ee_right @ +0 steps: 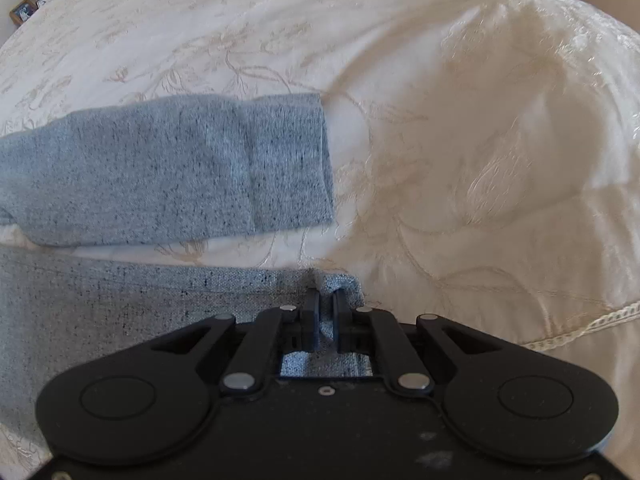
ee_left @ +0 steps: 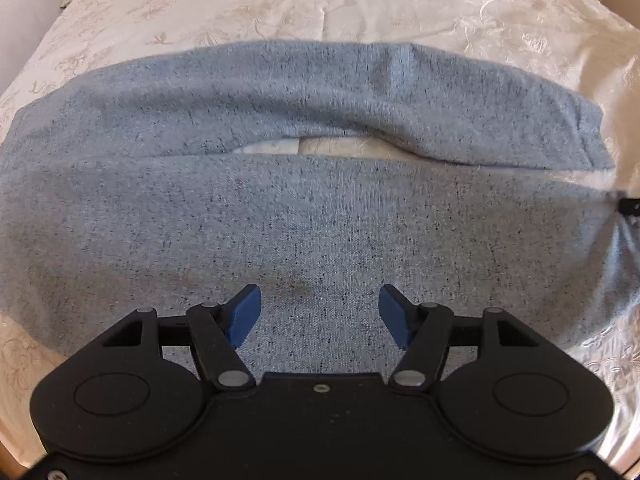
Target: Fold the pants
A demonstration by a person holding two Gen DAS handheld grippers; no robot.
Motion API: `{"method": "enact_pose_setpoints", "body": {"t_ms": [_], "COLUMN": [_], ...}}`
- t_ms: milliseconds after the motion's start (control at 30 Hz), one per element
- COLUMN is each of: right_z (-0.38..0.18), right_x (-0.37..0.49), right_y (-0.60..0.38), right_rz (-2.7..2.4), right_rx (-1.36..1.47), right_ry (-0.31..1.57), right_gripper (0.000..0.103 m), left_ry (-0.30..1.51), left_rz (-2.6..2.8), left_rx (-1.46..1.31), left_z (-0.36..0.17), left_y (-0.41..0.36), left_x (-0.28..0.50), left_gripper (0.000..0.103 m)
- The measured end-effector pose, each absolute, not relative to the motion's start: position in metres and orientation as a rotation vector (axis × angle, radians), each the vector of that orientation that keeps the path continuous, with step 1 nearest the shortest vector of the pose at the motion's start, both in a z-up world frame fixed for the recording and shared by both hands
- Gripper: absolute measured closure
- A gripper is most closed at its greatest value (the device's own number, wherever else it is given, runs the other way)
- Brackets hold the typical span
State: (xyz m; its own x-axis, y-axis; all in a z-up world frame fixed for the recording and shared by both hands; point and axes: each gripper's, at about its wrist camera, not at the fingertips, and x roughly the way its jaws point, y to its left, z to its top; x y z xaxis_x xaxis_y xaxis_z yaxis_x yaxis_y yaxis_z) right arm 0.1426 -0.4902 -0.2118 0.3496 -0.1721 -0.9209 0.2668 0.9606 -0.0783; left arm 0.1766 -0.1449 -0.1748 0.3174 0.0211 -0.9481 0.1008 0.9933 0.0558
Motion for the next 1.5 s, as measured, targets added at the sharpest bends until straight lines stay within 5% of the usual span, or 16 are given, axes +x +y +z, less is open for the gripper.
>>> {"method": "enact_pose_setpoints", "body": {"t_ms": [200, 467, 1200, 1267, 1300, 1500], "right_z": [-0.166, -0.176, -0.220, -0.221, -0.218, -0.169], "right_x": [0.087, 0.009, 0.027, 0.030, 0.032, 0.013], "right_y": [-0.499, -0.474, -0.508, -0.506, -0.502, -0.468], "right_rz": [-0.340, -0.358, -0.555, -0.554, -0.546, -0.527], "right_rx": [0.184, 0.265, 0.782, 0.791, 0.763, 0.426], "right_ry": [1.082, 1.185, 1.043, 1.035, 1.043, 1.055], "right_gripper": [0.078, 0.074, 0.068, 0.074, 0.100, 0.100], "left_ry": [1.282, 1.275, 1.217, 1.223, 1.229, 1.258], "left_rz": [-0.033, -0.035, -0.037, -0.024, -0.017, 0.078], "left_rx": [0.151, 0.188, 0.136, 0.116, 0.107, 0.093], "left_z": [-0.216, -0.217, -0.166, -0.163, -0.163, -0.159], "left_y": [-0.148, -0.156, -0.114, -0.106, -0.099, -0.058], "left_x": [0.189, 0.203, 0.153, 0.148, 0.146, 0.130], "left_gripper": [0.029, 0.026, 0.035, 0.035, 0.035, 0.035]}}
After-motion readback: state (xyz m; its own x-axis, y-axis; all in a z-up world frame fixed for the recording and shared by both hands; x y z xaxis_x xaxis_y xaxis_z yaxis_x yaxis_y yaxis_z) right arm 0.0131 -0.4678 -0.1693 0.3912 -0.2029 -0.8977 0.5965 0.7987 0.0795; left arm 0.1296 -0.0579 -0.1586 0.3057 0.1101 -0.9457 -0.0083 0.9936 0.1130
